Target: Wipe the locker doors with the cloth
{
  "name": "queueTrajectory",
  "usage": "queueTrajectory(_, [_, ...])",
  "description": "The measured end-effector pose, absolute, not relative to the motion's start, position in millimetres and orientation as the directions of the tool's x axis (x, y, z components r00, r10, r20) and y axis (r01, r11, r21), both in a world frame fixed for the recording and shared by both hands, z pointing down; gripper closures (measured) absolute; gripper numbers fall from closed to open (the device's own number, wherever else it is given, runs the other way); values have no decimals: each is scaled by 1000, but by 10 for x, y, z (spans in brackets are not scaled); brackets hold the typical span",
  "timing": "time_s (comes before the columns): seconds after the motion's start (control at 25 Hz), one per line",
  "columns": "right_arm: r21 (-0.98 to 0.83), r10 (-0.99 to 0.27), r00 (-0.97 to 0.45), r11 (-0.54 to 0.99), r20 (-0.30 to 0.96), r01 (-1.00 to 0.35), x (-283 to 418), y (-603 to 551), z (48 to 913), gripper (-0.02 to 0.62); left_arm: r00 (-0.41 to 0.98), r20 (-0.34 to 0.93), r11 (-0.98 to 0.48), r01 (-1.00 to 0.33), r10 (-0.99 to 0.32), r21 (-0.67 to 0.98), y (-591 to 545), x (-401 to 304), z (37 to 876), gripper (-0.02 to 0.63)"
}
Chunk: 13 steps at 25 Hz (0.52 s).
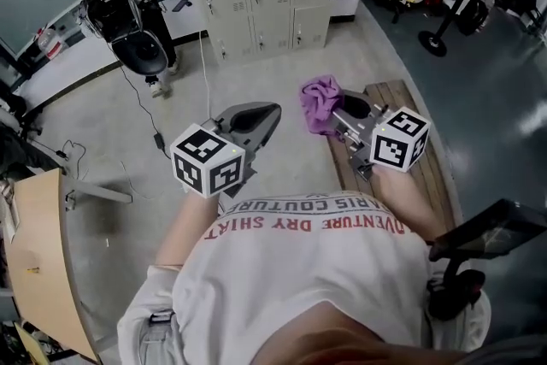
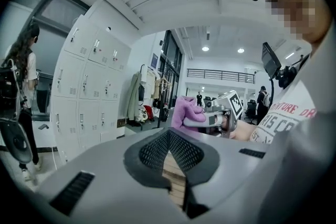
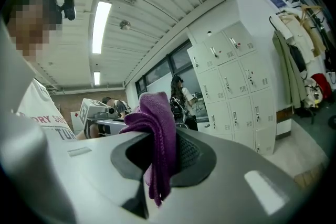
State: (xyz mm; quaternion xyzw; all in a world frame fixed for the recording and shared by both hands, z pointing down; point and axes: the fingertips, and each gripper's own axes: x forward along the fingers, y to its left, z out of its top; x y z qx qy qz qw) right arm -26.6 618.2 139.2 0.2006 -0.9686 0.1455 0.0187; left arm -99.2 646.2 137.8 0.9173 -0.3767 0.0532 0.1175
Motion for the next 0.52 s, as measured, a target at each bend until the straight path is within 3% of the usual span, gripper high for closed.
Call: queueTrajectory(0.52, [-274,-362,-929,888,77,-369,-361,6166,1205,541,691,185,-674,-722,-698,154,6461,-1063,1164,606])
